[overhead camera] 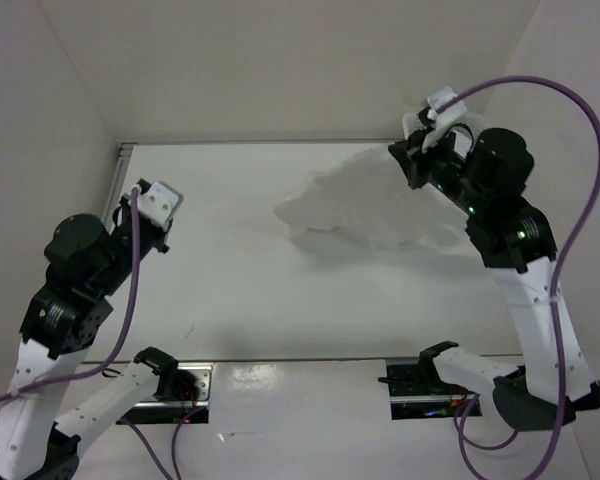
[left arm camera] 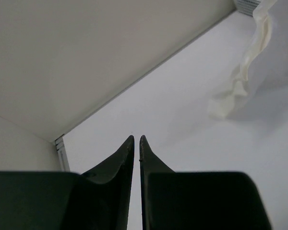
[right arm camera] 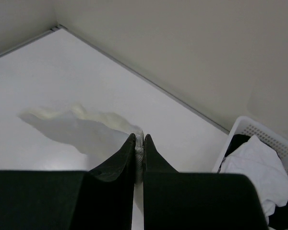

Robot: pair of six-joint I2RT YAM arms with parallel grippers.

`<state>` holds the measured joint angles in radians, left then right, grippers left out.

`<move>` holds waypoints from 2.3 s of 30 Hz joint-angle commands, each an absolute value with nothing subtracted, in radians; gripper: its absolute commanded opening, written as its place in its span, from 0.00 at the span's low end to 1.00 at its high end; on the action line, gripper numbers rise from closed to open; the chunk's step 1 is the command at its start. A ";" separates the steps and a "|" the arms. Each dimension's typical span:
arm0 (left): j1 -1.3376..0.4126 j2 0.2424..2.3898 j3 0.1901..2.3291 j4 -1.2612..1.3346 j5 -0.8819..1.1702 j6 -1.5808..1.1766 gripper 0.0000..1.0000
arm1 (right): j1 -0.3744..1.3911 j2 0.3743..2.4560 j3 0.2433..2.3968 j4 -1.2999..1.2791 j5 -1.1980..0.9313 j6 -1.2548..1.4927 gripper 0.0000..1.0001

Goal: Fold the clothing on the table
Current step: Flatten the skirt out

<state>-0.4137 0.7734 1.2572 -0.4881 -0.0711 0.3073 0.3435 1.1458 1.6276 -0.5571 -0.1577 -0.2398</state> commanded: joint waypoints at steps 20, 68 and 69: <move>-0.327 0.761 0.989 -0.563 0.422 0.238 0.85 | 0.276 1.069 1.538 -0.643 -0.420 -0.242 0.00; -0.448 1.315 0.939 0.150 0.853 -0.077 1.00 | 0.276 1.371 1.903 -0.627 -0.615 -0.071 0.00; -0.457 1.315 0.939 0.161 0.853 -0.077 1.00 | 0.276 1.384 1.914 -0.627 -0.597 -0.071 0.00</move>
